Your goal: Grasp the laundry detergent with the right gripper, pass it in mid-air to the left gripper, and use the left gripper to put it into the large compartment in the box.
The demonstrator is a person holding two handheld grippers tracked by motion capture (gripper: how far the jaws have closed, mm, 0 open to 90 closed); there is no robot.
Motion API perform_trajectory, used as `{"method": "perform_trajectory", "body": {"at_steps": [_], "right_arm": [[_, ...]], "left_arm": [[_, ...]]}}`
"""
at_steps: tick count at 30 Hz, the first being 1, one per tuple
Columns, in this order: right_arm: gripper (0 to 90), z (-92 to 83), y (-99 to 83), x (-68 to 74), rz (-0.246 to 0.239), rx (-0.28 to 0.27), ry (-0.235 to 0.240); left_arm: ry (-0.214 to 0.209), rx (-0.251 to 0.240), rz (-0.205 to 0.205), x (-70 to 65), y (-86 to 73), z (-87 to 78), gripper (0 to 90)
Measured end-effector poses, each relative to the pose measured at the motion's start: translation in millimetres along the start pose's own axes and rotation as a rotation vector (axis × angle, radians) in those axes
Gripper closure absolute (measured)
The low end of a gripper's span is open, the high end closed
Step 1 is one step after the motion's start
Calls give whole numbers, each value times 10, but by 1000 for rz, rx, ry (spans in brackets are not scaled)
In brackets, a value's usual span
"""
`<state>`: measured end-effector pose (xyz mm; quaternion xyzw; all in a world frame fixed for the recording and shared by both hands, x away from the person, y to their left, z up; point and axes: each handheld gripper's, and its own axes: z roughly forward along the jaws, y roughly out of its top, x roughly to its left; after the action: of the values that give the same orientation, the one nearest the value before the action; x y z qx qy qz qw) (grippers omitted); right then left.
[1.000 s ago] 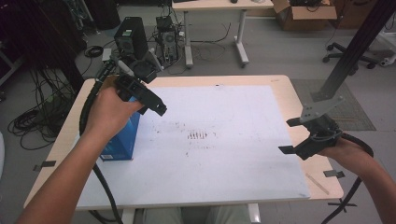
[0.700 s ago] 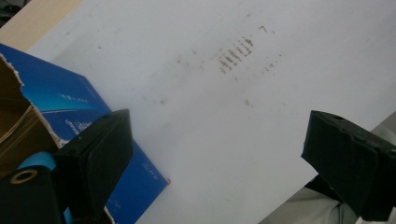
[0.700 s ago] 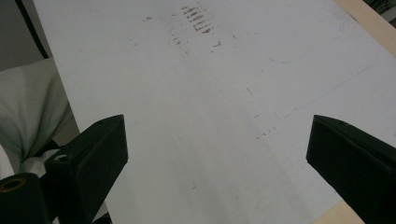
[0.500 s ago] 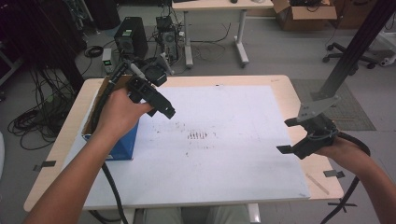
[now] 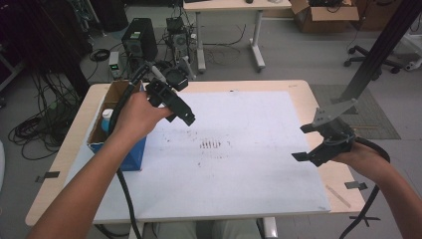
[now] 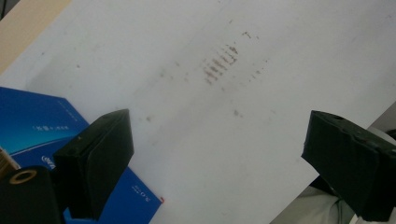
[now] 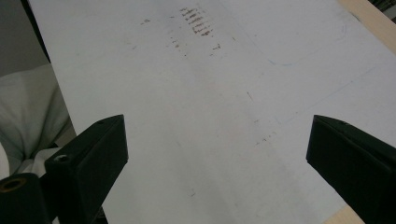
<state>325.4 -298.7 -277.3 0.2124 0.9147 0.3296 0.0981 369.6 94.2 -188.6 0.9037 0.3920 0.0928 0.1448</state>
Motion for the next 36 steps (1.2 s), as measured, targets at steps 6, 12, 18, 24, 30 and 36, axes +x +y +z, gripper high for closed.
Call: {"method": "perform_trajectory", "body": {"at_steps": [6,12,18,24,30,36], "right_arm": [[51,29,33,-36,-2,4,3],[51,26,36,-80,4,13,1],[51,8,54,-79,3,13,0],[51,17,65,-95,7,23,2],[52,31,82,-104,3,39,6],[51,25,100,-107,1,44,6]], "left_arm": [[-13,18,20,8,72,82,90],[-26,19,45,36,138,113,87],[-29,24,69,44,219,133,87],[-23,49,134,25,353,190,89],[-26,58,204,4,531,241,89],[-34,77,252,-26,679,315,90]]}}
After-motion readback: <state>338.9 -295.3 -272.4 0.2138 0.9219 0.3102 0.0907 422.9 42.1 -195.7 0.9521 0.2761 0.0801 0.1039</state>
